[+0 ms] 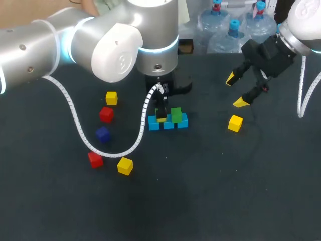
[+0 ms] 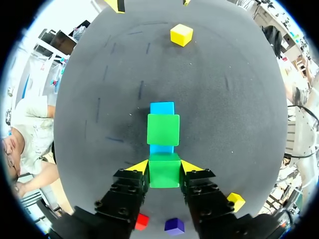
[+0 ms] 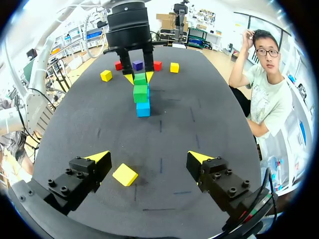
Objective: Place the blue cubes, place green cubes on the blue cubes, place the yellow cubes on the green cubes, then place the red cubes on the yellow cubes, and place purple cube on the red cubes.
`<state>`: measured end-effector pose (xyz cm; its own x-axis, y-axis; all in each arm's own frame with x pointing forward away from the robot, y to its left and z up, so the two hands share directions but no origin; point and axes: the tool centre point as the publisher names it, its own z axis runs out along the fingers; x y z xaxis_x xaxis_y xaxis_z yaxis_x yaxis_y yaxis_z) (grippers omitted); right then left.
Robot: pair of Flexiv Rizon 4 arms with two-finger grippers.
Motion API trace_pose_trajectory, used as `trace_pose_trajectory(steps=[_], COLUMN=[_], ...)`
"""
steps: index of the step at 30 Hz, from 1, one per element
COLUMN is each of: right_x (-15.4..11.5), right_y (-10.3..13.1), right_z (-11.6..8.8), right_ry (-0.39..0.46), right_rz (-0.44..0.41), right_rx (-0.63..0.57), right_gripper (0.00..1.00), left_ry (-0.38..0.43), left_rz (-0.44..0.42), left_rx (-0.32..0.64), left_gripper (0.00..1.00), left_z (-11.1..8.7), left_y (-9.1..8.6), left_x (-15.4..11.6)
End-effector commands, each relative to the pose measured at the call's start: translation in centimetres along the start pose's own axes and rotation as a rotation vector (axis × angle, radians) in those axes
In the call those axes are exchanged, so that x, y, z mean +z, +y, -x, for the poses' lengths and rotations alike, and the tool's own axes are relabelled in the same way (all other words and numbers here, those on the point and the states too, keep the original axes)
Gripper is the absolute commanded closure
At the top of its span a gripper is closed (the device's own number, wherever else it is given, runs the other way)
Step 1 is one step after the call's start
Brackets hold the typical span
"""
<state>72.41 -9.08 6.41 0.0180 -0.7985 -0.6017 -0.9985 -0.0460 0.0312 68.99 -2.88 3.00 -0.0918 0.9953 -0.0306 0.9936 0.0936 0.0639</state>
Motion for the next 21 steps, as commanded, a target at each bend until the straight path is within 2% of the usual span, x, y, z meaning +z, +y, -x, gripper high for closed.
trace_pose_trajectory(steps=[1,21], right_x=[-0.02,-0.02], right_y=[0.12,0.12], right_z=[0.0,0.0], right_ry=[-0.001,-0.001], right_rz=[-0.003,-0.003], right_rx=[0.0,0.0], right_gripper=[0.0,0.0], left_ry=[0.001,0.009], left_rz=[-0.005,-0.015], left_rx=[0.001,-0.007], left_gripper=[1.0,1.0], left_z=[-0.03,0.02], left_y=[0.1,-0.47], left_x=[0.01,0.06])
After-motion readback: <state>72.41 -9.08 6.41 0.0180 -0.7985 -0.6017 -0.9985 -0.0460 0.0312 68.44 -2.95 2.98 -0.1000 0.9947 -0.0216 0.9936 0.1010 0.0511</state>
